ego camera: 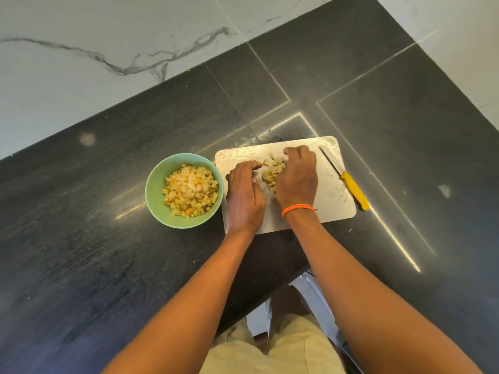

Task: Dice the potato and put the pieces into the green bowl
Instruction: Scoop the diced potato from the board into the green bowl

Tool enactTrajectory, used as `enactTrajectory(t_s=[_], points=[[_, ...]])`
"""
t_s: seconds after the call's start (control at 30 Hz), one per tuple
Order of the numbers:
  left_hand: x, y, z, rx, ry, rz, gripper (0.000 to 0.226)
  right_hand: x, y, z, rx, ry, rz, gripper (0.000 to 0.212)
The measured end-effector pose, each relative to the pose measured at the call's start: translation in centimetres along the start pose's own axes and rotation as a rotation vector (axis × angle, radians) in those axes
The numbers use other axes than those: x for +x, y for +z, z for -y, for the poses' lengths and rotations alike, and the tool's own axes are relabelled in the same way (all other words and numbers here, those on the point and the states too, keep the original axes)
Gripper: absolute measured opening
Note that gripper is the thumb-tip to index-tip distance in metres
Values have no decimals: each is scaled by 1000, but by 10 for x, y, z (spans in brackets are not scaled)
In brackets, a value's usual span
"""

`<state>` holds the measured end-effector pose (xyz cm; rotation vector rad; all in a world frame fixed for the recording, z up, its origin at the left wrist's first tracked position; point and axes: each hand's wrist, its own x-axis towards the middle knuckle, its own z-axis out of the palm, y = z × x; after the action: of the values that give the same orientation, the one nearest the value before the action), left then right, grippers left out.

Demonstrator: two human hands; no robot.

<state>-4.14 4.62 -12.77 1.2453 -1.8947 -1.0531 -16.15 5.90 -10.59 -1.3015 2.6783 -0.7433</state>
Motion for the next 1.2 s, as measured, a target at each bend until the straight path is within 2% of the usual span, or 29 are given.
enactTrajectory(t_s=[0.07, 0.23, 0.43, 0.57, 0.7, 0.8, 0.87, 1.0, 1.2], points=[[0, -1, -1, -8, 8, -11, 38, 7, 3, -6, 29, -42, 38, 33], [2, -4, -3, -34, -23, -50, 43, 1, 12, -6, 11, -399, 209, 24], [-1, -7, -7, -51, -65, -58, 54, -16, 9, -25, -145, -703, 183, 9], [0, -6, -6, -8, -79, -61, 53, -12, -8, -38, -72, -594, 88, 10], [-1, -5, -5, 18, -72, -58, 46, -9, -19, -50, 41, -174, -51, 24], [-2, -4, -5, 29, -61, -58, 41, -19, -18, -51, -20, 78, -98, 35], [-2, -4, -6, 31, -58, -62, 40, -30, -15, -41, -72, 115, -72, 43], [-2, -4, -5, 31, -57, -64, 40, -44, -10, -19, -74, 47, 17, 39], [-2, -4, -5, 29, -55, -64, 42, -34, -14, -30, -145, 22, -27, 38]])
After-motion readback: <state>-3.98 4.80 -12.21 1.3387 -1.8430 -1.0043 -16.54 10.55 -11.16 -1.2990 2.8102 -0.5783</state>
